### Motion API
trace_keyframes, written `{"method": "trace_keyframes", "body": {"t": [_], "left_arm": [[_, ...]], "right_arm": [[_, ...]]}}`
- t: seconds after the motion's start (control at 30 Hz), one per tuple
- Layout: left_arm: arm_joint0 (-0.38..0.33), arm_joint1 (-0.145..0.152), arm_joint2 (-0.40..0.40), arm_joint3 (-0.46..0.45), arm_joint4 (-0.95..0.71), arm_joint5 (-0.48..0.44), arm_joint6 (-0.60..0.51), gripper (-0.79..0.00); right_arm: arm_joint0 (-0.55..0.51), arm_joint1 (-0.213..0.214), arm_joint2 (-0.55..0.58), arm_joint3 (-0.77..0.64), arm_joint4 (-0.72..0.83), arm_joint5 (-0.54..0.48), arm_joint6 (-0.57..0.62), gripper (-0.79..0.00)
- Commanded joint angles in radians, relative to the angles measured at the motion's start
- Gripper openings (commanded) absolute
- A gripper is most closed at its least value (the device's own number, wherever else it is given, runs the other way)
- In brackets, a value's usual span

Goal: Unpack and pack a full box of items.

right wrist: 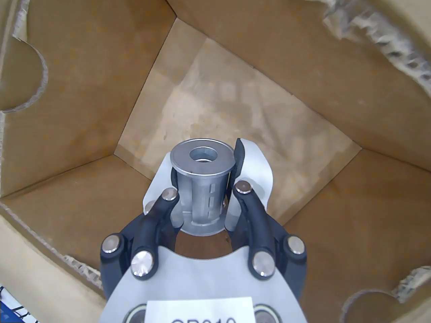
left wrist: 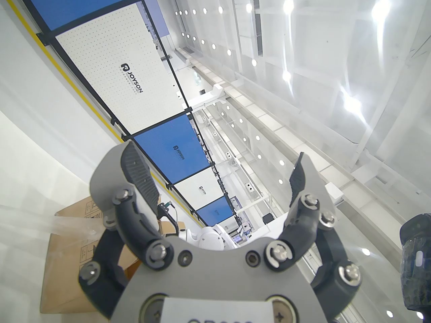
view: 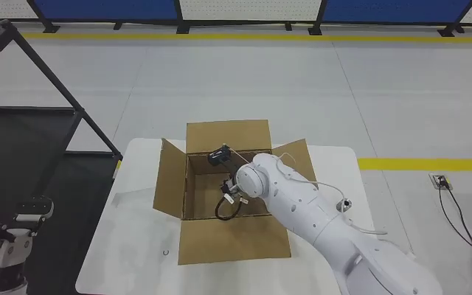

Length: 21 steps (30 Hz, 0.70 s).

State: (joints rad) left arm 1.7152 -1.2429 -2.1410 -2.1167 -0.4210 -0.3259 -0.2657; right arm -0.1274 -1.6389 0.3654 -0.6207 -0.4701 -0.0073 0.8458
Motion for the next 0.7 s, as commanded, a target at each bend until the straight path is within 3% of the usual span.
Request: {"method": "trace_keyframes", "body": {"t": [0.0,0.4,0.43,0.53,0.57,0.67], "left_arm": [[0.000,0.000,0.000,0.000,0.000,0.000,0.000,0.000],[0.000,0.000,0.000,0.000,0.000,0.000,0.000,0.000],[0.000,0.000,0.000,0.000,0.000,0.000,0.000,0.000],[0.000,0.000,0.000,0.000,0.000,0.000,0.000,0.000],[0.000,0.000,0.000,0.000,0.000,0.000,0.000,0.000],[0.000,0.000,0.000,0.000,0.000,0.000,0.000,0.000]], "right_arm": [[-0.008,-0.008,0.004,0.021,0.005,0.015,0.012,-0.785],[-0.019,-0.107,-0.025,0.188,-0.032,0.055,-0.001,-0.770],[-0.018,-0.114,-0.025,0.203,-0.033,0.045,-0.007,-0.613],[-0.010,-0.130,-0.021,0.237,-0.036,0.017,-0.015,-0.369],[-0.007,-0.134,-0.019,0.247,-0.036,0.009,-0.017,-0.169],[0.000,-0.146,-0.014,0.273,-0.040,-0.009,-0.018,-0.108]]}}
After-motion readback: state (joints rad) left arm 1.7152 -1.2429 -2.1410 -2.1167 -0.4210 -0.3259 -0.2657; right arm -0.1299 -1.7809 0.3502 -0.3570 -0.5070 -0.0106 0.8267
